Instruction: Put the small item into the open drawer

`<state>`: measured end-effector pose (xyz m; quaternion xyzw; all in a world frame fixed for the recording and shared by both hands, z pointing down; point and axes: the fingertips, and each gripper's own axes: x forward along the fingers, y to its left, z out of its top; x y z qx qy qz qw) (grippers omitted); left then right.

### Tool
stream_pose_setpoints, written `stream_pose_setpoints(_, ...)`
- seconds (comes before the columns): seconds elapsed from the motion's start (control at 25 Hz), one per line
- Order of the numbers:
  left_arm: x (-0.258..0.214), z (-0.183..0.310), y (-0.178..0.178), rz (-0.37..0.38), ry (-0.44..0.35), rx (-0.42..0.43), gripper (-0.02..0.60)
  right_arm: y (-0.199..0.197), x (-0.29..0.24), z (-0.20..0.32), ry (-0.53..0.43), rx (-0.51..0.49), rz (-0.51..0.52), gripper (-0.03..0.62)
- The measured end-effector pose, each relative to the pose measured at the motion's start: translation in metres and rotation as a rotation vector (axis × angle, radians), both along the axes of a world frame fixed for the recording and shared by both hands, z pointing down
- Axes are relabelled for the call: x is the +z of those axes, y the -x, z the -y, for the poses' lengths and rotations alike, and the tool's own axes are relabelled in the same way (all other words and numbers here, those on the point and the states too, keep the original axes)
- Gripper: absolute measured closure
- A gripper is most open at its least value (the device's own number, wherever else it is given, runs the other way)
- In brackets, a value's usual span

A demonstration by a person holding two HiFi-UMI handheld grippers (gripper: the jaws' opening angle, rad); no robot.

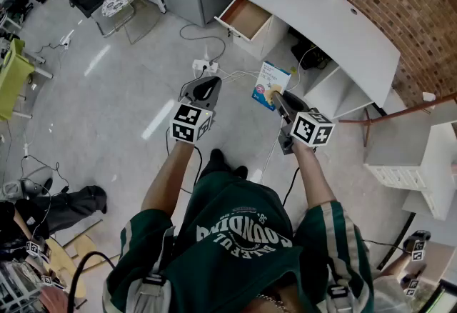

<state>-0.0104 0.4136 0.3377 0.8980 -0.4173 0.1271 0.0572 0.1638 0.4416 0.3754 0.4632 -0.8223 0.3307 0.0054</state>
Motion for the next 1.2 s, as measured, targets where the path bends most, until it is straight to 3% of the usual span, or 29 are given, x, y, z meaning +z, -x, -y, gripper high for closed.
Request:
stream_pose_setpoints(0.36,-0.001,0.001,0.0,-0.007,0.0,-0.001,0.561,-0.002,-0.009,0.0,-0.068,0.019,-0.007,0.482)
stream_pose_setpoints(1.2,0.001,0.016,-0.015,-0.018,0.013,-0.017,0.561,-0.005,0.002,0.011,-0.015,-0.013,0.046,0.484)
